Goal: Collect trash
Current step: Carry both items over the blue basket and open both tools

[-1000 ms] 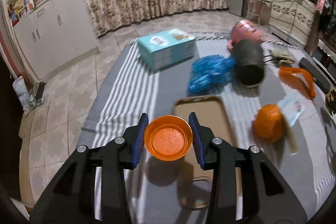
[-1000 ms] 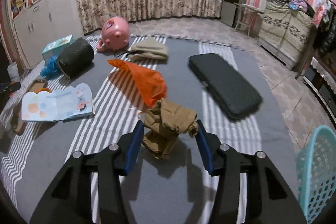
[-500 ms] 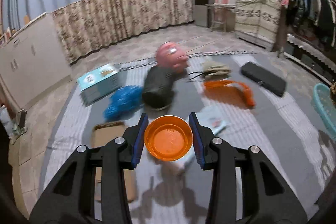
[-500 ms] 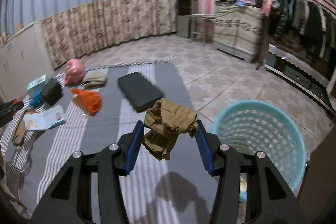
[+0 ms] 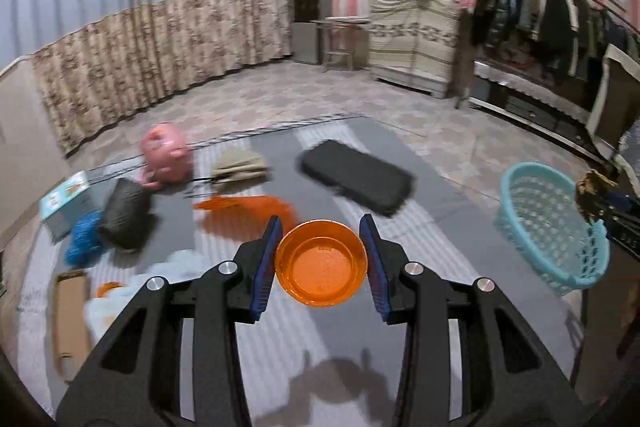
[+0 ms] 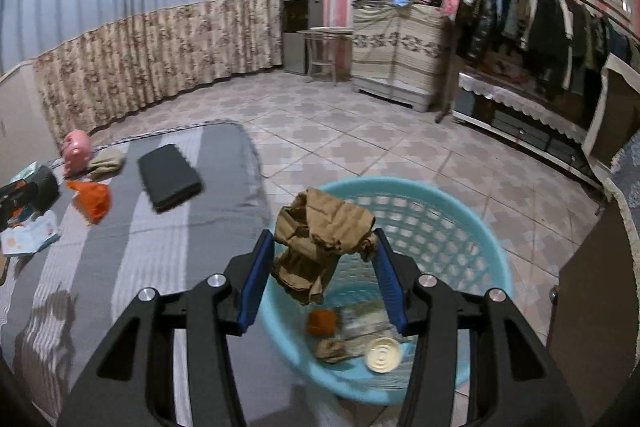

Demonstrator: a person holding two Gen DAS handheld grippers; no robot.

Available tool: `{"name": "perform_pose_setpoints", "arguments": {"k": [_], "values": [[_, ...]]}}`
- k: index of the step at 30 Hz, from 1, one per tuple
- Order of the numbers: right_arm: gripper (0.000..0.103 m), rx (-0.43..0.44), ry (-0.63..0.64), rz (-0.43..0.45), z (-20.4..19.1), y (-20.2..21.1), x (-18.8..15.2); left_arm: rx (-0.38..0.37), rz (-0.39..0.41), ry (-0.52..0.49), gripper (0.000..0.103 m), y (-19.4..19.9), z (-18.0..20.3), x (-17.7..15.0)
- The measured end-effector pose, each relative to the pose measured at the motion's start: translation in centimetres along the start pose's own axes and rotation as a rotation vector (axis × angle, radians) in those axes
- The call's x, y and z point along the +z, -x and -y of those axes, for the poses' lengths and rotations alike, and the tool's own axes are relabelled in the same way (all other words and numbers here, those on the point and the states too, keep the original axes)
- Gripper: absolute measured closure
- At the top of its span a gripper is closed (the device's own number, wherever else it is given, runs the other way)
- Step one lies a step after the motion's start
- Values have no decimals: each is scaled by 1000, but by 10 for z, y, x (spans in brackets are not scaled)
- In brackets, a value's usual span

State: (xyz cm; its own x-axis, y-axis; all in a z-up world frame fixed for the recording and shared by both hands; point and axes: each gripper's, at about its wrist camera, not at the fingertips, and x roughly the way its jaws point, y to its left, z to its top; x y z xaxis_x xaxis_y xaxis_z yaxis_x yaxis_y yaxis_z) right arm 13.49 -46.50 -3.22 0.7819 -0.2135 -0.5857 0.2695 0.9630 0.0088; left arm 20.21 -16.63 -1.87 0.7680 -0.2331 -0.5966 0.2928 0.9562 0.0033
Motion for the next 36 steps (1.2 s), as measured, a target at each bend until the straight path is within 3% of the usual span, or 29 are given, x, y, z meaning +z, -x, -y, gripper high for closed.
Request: {"name": "perform_pose_setpoints", "arguments": {"k": [10, 22, 27, 32, 34, 36], "values": [[53, -121, -39, -3, 60, -11, 5, -103, 0, -110, 64, -28, 107, 11], [53, -121, -156, -15, 103, -17, 3, -282, -19, -200, 64, -53, 218, 14], [53, -125, -193, -39, 106, -22, -2, -296, -29, -266, 64, -65, 245, 8], [53, -124, -217, -44, 109, -24, -3, -294, -56, -271, 63, -84, 252, 6], [53, -123, -207, -44, 108, -25, -3, -285, -48, -277, 53, -85, 252, 8], [53, -122, -196, -50, 105, -27, -3, -249, -16, -270, 35, -83, 248, 14]]}}
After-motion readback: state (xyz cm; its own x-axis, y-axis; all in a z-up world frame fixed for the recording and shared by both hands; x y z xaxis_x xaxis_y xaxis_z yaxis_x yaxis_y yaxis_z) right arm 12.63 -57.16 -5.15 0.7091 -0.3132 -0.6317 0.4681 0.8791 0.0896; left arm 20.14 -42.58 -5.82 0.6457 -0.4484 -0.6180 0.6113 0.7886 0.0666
